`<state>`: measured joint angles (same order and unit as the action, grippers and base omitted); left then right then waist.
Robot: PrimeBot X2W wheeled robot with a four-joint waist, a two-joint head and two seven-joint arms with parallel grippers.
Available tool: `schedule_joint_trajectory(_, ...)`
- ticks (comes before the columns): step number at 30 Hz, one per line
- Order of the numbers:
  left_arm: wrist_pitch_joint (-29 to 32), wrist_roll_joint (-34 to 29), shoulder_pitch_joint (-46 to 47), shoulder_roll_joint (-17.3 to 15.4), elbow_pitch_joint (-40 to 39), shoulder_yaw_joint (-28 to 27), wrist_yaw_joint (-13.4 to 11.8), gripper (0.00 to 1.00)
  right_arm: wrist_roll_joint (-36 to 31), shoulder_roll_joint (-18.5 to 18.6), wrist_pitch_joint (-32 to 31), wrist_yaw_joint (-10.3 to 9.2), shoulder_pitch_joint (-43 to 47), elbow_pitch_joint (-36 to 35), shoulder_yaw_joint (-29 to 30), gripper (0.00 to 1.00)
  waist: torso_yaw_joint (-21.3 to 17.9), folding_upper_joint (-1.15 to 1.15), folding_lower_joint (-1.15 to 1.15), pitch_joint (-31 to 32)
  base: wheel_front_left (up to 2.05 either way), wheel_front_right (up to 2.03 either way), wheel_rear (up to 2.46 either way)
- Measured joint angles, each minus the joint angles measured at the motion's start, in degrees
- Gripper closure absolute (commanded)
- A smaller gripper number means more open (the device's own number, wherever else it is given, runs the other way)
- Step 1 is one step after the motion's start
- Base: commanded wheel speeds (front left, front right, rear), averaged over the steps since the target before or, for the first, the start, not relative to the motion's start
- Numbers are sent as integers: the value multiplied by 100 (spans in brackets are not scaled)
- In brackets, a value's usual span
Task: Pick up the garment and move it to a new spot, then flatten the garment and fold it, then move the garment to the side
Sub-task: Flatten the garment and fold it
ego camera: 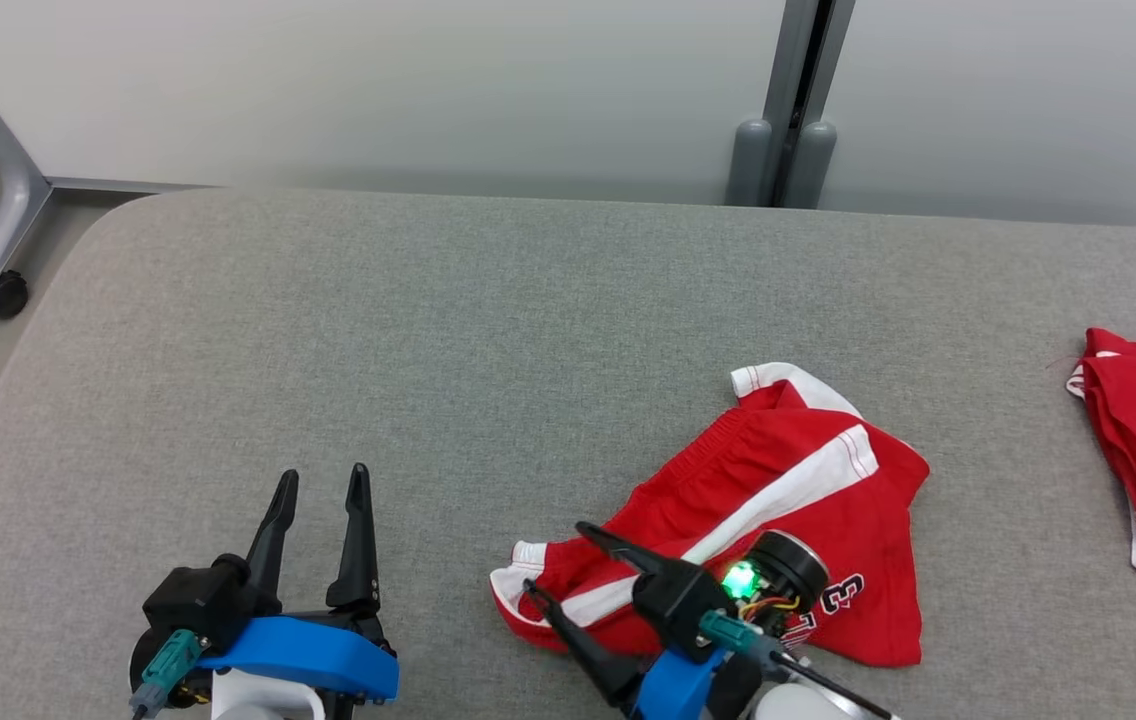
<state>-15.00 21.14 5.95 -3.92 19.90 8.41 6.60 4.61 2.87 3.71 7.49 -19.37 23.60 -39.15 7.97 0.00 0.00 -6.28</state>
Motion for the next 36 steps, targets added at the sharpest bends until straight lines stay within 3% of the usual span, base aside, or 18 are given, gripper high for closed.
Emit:
schedule_joint_trajectory(13, 97, -47, -153, -138, -135, 96, -55, 0, 9, 0, 505, 0, 1007, -880, 2515, 0, -340, 0, 0, 261, 0, 0, 0)
schedule_joint_trajectory(19, 104, 38, -373, -141, -124, 93, -98, 0, 165, 1, 756, 0, 1313, -975, 3229, 0, -415, 0, 0, 317, 0, 0, 0)
schedule_joint_trajectory(36, 86, 104, -509, -159, -152, 134, -157, 0, 472, 1, 973, 0, 1429, -662, 3557, 0, -382, 0, 0, 360, 0, 0, 0)
